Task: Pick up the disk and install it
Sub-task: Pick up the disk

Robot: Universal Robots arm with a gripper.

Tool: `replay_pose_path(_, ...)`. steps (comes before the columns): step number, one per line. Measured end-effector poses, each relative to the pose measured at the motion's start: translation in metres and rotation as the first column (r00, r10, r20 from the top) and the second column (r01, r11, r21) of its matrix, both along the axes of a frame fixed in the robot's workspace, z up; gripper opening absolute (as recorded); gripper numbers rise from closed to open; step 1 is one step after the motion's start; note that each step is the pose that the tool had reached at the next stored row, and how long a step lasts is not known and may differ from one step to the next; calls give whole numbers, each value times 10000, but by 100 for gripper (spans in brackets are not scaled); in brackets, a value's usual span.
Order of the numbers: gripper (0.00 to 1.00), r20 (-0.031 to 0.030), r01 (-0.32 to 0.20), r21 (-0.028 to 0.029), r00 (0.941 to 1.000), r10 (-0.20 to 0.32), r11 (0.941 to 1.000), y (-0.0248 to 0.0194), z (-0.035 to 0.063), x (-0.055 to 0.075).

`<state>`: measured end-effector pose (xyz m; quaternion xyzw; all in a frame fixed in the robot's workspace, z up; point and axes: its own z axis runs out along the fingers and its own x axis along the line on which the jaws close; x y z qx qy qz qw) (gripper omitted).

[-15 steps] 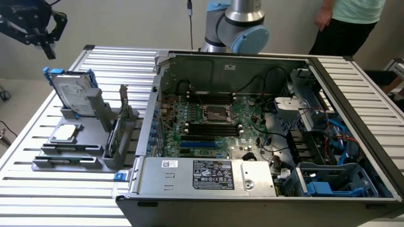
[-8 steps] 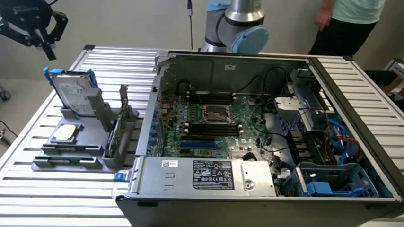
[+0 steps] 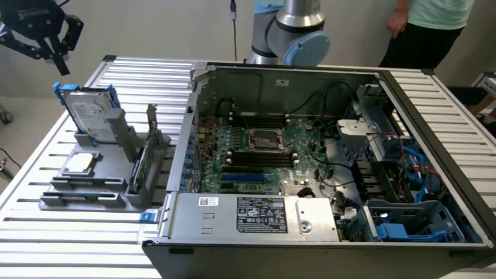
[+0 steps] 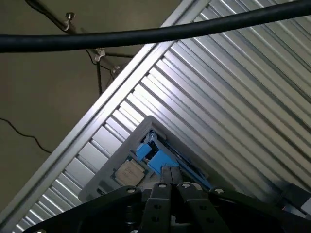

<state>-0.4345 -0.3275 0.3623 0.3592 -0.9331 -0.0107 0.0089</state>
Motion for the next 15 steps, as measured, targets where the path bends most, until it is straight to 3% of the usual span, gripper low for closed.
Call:
replay_pose_path(3,11,0,-550,0,9985,550,9985,0,-7,0)
replay_pose_path(7,11,0,-1267,0,9919,1267,9919,0,-15,0)
replay_pose_path(12,11,2,-2163,1,9763,2163,9763,0,-19,0)
replay_pose_path(15,11,1,-2702,0,9628,2702,9628,0,-19,0)
